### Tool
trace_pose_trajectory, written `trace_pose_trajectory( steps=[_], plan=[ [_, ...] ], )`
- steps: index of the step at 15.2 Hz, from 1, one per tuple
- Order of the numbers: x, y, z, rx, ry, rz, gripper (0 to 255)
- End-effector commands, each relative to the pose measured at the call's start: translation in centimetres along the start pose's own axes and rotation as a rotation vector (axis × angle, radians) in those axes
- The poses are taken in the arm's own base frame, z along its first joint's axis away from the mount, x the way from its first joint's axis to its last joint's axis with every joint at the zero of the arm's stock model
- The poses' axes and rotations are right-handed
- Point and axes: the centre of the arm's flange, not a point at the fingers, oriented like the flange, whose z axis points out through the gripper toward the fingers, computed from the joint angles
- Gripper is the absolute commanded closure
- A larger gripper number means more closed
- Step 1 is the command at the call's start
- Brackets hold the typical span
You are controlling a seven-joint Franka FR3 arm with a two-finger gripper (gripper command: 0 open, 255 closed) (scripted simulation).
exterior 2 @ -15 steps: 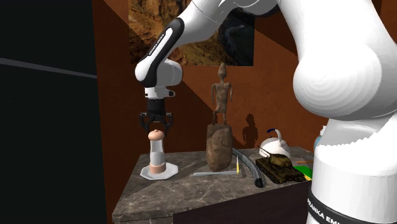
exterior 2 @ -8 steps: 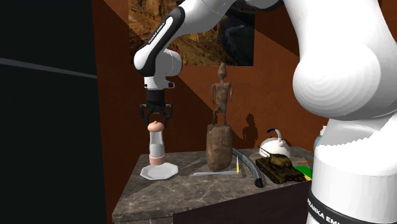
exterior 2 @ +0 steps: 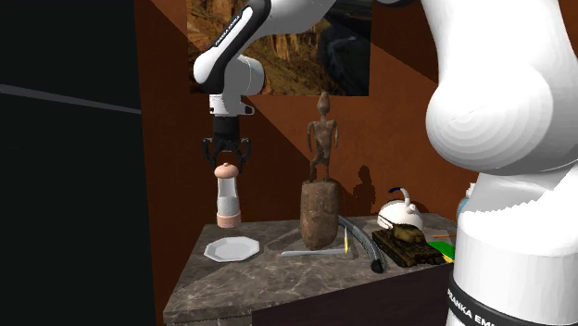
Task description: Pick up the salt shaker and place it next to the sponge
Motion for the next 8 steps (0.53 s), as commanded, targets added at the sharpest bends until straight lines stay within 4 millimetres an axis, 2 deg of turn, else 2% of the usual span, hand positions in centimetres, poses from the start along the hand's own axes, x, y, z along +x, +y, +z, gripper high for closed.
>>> trace_pose_trajectory(
  steps=[1,8],
  plan=[
    [0.1,-0.1,-1.2,0.0,0.0,0.0,255],
    [0.3,-0.1,-4.9,0.0,0.0,0.0,255]
  ],
)
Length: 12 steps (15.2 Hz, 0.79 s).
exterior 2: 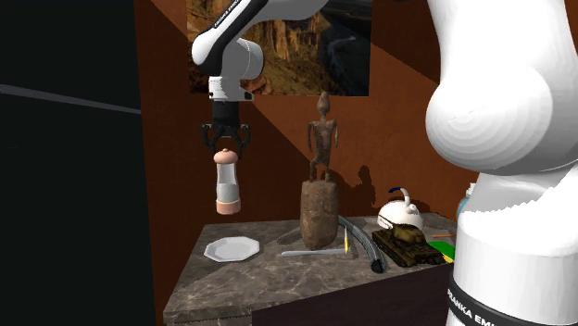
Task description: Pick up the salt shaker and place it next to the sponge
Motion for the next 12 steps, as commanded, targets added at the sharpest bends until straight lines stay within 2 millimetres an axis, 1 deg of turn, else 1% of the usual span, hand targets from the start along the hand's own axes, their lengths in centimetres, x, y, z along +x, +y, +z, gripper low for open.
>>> trace_pose_trajectory(
  steps=[1,9,10,12],
  plan=[
    [0.0,0.0,-1.2,0.0,0.0,0.0,255],
    [0.3,0.0,-5.5,0.0,0.0,0.0,255],
    [0.3,0.0,-5.7,0.0,0.0,0.0,255],
    [0.3,2.6,-5.3,0.0,0.0,0.0,255]
  ],
)
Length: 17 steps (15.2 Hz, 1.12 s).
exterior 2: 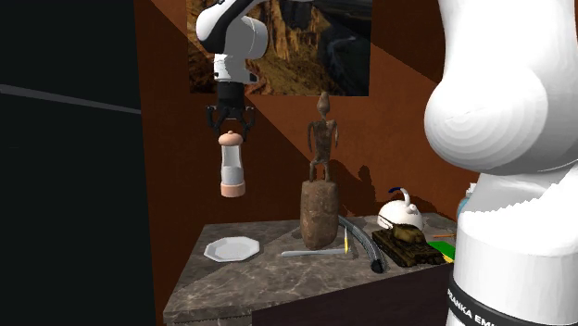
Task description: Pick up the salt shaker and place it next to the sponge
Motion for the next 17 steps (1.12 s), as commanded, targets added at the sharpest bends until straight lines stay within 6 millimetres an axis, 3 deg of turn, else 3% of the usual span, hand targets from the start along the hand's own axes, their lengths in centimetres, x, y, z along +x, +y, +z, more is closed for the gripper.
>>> trace_pose_trajectory(
  steps=[1,17],
  plan=[
    [0.0,2.3,0.2,0.0,0.0,0.0,255],
    [0.3,23.1,3.6,0.0,0.0,0.0,255]
  ],
)
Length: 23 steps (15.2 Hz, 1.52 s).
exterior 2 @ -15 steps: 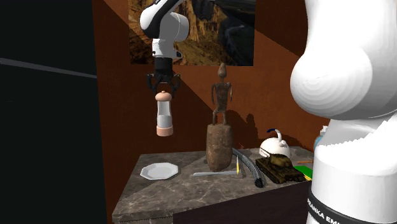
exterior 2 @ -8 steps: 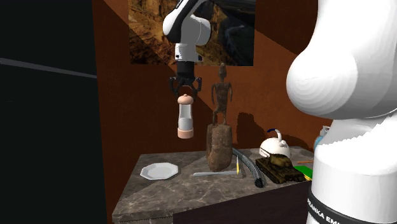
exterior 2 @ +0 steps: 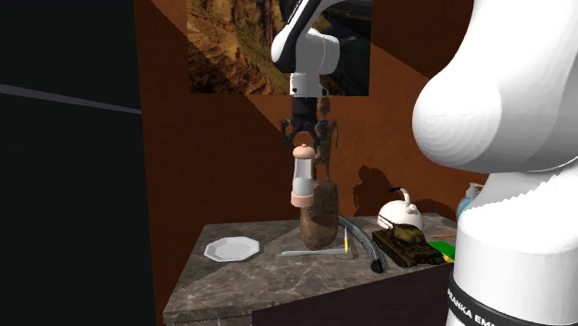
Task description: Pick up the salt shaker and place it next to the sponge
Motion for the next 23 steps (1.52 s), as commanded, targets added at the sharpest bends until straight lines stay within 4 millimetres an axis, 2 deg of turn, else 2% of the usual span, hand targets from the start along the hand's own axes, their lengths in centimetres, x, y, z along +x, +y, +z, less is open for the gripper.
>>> trace_pose_trajectory(
  steps=[1,23],
  plan=[
    [0.2,2.8,0.2,0.0,0.001,-0.001,255],
    [0.6,31.4,5.0,0.0,0.001,-0.001,255]
  ],
)
